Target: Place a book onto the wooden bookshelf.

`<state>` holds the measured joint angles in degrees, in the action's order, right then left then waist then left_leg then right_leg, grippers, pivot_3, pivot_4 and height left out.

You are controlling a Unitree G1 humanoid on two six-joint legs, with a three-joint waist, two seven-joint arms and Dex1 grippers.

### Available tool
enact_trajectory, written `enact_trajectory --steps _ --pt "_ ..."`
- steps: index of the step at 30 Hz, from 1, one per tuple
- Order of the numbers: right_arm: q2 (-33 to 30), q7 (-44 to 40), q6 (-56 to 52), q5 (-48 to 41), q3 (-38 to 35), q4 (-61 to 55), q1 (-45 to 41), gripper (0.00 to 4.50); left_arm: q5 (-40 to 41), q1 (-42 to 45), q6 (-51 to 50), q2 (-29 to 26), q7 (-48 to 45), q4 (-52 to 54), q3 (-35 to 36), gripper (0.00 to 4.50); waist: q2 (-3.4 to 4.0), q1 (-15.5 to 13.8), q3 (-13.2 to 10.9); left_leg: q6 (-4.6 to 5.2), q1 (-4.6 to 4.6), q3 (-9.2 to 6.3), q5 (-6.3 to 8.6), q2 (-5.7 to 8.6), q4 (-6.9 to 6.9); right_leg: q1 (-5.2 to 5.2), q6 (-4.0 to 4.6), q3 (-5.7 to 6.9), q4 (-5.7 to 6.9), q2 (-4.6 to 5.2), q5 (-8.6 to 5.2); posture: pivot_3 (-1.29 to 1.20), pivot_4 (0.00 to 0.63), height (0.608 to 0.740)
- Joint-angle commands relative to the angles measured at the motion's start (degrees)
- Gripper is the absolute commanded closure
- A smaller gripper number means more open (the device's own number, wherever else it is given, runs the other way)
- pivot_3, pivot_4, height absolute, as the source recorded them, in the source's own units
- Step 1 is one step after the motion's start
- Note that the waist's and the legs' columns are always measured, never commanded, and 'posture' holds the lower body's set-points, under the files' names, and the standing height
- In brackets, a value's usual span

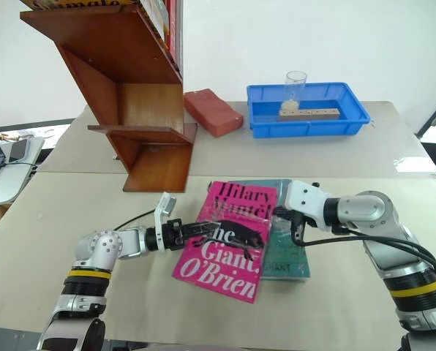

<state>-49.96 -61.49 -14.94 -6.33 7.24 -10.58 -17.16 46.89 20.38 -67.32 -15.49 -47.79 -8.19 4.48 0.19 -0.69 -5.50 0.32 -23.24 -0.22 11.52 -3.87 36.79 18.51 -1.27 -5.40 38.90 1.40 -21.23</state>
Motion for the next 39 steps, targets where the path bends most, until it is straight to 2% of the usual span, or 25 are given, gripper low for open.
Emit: enact_trajectory --steps 1,6,7,12,16,20,23,27,29,34,39 --pt "-0.21 -0.31 0.03 -1.38 -1.9 -0.93 -1.48 4.5 4.23 0.23 -1.28 0.22 1.06 5.14 3.54 1.23 0.0 0.1 0.0 0.0 0.01 0.0 0.0 0.0 -0.02 0.0 0.0 0.0 -0.01 0.0 0.0 0.0 0.15 0.649" --pt "-2.48 -1.21 -1.44 -3.94 -6.15 -1.83 -1.09 4.5 7.96 -0.15 -2.37 -0.17 3.39 8.9 7.47 3.6 0.01 0.08 -0.01 0.0 0.03 -0.05 0.0 -0.02 -0.07 0.0 0.0 0.02 0.0 -0.03 0.0 0.0 0.15 0.649" --pt "-3.86 -1.7 -2.22 -4.97 -8.18 -2.5 -0.5 4.5 8.72 -0.01 -1.97 -0.43 3.73 10.54 8.17 3.77 0.01 0.06 -0.01 0.0 0.02 -0.05 0.0 -0.01 -0.07 0.0 0.0 0.02 0.0 -0.02 0.0 0.0 0.15 0.649" --pt "-9.06 -2.23 -4.31 -8.88 -18.41 -3.43 2.49 4.5 11.6 3.51 0.07 -2.48 4.53 18.44 9.52 3.78 -0.04 -0.07 -0.07 -0.01 -0.04 -0.07 -0.01 0.03 -0.06 -0.1 0.0 0.01 -0.13 0.0 0.0 0.0 0.15 0.649" --pt "-13.43 -5.52 -9.0 -13.64 -30.92 -3.71 7.48 4.5 10.34 13.64 5.44 -5.38 4.2 28.21 6.92 3.78 -0.03 -0.26 -0.14 -0.06 -0.1 -0.13 -0.03 0.03 -0.06 -0.23 0.0 0.04 -0.33 -0.01 0.0 0.0 0.15 0.649" --pt "-14.67 -5.42 -13.27 -17.27 -35.35 -6.59 8.66 4.5 -8.09 24.54 21.61 -11.32 5.65 31.08 -1.62 3.78 0.07 0.04 -0.12 -0.13 -0.17 -0.11 -0.07 0.08 -0.09 -0.36 -0.05 -0.02 -0.61 0.0 0.03 0.0 0.15 0.649" --pt "-14.34 -4.09 -16.14 -20.5 -35.64 -9.26 7.1 4.5 -19.93 30.25 36.2 -14.56 4.4 27.73 -5.54 3.78 0.1 0.6 -0.13 -0.13 -0.04 -0.08 -0.08 0.08 -0.28 -0.43 -0.05 -0.13 -0.77 -0.02 0.07 0.0 0.15 0.649" --pt "-12.35 1.09 -19.96 -25.84 -32.78 -12.64 -0.51 4.5 -45.32 35.52 69.44 -25.9 1.44 14.24 -14.14 3.78 0.23 1.23 -0.2 -0.24 0.01 0.0 -0.16 0.11 -0.77 -0.41 -0.04 -0.26 -0.84 -0.03 0.08 0.0 0.15 0.649" --pt "-11.25 3.38 -21.59 -27.53 -30.5 -13.31 -4.74 4.5 -52.66 37.04 79.9 -29.95 2.45 6.88 -16.16 3.78 0.29 1.44 -0.25 -0.27 0.08 -0.01 -0.19 0.08 -0.88 -0.38 -0.03 -0.3 -0.86 -0.09 0.08 0.0 0.15 0.649" --pt "-9.16 5.81 -22.27 -29.0 -26.34 -13.46 -9.99 4.5 -62.68 38.72 94.98 -34.58 4.46 -6.22 -18.51 3.78 0.28 0.86 -0.28 -0.26 0.09 0.0 -0.19 0.02 -0.8 -0.23 -0.04 -0.25 -0.83 -0.09 0.08 0.0 0.15 0.649" --pt "-7.33 7.58 -23.67 -31.13 -23.21 -14.15 -14.59 4.5 -67.48 39.23 98.53 -37.02 3.07 -13.33 -19.33 3.78 0.28 -0.05 -0.38 -0.25 -0.19 0.04 -0.19 0.01 -0.65 0.03 -0.14 -0.23 -0.74 -0.06 0.13 0.0 0.15 0.649"
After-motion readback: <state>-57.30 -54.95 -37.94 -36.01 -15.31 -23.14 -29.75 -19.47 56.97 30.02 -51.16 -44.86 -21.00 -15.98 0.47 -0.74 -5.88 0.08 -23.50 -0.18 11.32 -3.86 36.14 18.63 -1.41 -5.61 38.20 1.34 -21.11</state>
